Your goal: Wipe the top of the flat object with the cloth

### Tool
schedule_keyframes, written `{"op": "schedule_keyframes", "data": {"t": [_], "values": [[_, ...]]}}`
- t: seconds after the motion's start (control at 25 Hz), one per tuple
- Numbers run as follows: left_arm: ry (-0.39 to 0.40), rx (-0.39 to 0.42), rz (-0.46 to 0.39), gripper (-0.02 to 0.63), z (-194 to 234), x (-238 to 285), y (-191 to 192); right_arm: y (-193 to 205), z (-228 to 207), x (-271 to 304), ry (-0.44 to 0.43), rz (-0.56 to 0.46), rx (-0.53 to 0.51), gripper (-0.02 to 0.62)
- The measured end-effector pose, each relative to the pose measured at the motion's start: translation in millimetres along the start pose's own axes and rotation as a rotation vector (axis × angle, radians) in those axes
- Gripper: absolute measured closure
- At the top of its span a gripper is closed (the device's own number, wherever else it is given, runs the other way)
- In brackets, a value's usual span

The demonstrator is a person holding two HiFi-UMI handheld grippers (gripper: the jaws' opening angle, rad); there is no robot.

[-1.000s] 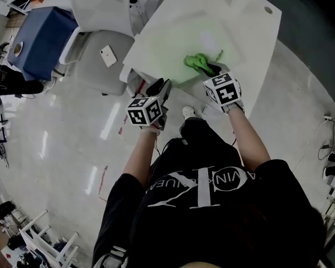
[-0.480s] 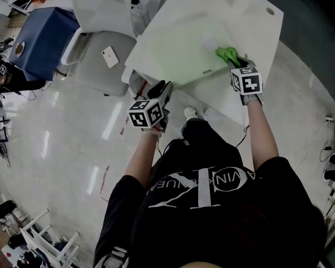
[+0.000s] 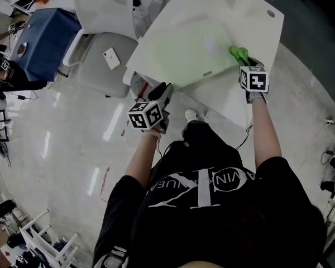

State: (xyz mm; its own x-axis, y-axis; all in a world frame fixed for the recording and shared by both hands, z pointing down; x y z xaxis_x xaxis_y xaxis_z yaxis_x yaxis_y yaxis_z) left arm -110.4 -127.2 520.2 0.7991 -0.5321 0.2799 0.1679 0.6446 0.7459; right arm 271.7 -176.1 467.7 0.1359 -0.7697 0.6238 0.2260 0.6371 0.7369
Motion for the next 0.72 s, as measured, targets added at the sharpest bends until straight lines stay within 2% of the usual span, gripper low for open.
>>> {"op": "schedule_keyframes", "data": {"t": [0.08, 0.2, 0.32, 0.4, 0.48, 0.72], "values": [[0.043, -0.041, -0.043, 0.503, 4, -1, 3, 2, -4, 2, -0.003, -0.010, 0.047, 0.523], [0.097, -0.086, -0.112, 0.522, 13, -8, 13, 12, -15, 6, 0.000, -0.020, 0.199, 0.523], [0.049, -0.074, -0.133, 0.557, 22, -19, 15, 24, -25, 13, 0.078, 0.024, 0.258, 0.523], [-0.007, -0.039, -0.139, 0.571, 27, -27, 9, 30, -29, 10, 0.150, 0.013, 0.246, 0.523], [-0.056, 0.011, -0.155, 0.583, 29, -32, -1, 29, -30, -1, 0.187, -0.063, 0.244, 0.523], [-0.156, 0.232, -0.231, 0.589, 27, -37, -51, 0, -20, -15, 0.116, -0.253, 0.236, 0.523]]}}
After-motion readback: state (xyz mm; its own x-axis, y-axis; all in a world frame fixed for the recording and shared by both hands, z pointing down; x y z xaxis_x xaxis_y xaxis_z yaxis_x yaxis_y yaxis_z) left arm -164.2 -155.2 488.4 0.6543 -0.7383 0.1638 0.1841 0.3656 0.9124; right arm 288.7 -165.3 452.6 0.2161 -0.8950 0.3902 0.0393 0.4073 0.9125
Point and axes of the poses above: the fingertips, and each gripper's own axes: x forward along the fingers, z to its left, y out of its underside, the point moved 10 cm from there along -x, backward along the fingers, and after that the axes turned 9 degrees about y, right-handed, at the moved point
